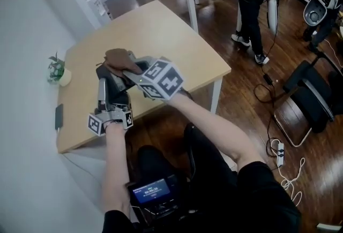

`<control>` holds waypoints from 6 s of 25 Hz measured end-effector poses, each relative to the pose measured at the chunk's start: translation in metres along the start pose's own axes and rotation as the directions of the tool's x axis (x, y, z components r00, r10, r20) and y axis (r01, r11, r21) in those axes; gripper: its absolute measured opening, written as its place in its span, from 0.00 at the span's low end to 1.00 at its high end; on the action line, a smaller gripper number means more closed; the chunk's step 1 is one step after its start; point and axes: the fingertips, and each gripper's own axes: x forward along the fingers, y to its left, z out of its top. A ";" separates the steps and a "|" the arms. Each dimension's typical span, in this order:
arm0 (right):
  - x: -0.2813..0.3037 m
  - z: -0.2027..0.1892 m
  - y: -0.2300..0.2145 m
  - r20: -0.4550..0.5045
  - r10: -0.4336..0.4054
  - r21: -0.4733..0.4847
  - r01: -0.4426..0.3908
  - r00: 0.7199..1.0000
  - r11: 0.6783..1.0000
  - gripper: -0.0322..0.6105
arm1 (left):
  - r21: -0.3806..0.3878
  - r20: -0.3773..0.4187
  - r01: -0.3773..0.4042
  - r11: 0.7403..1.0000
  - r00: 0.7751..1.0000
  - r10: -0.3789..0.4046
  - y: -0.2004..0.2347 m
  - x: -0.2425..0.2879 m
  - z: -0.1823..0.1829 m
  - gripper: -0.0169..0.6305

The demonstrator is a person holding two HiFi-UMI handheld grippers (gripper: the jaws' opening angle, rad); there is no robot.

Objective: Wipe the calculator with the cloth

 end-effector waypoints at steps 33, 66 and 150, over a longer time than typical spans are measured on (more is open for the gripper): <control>-0.018 -0.080 0.064 -0.272 0.123 -0.189 -0.178 0.955 0.966 0.14 | 0.098 0.012 -0.111 0.989 0.994 0.110 0.026 -0.007 0.020 0.14; 0.029 -0.172 -0.079 -0.493 -0.028 0.018 0.043 0.869 0.999 0.14 | 0.138 -0.364 -0.340 0.930 0.856 0.367 0.123 -0.005 0.023 0.24; 0.012 0.035 0.067 0.002 0.133 -0.242 -0.129 0.991 0.962 0.15 | 0.858 -0.512 0.459 0.230 0.727 0.458 0.024 0.006 -0.068 0.24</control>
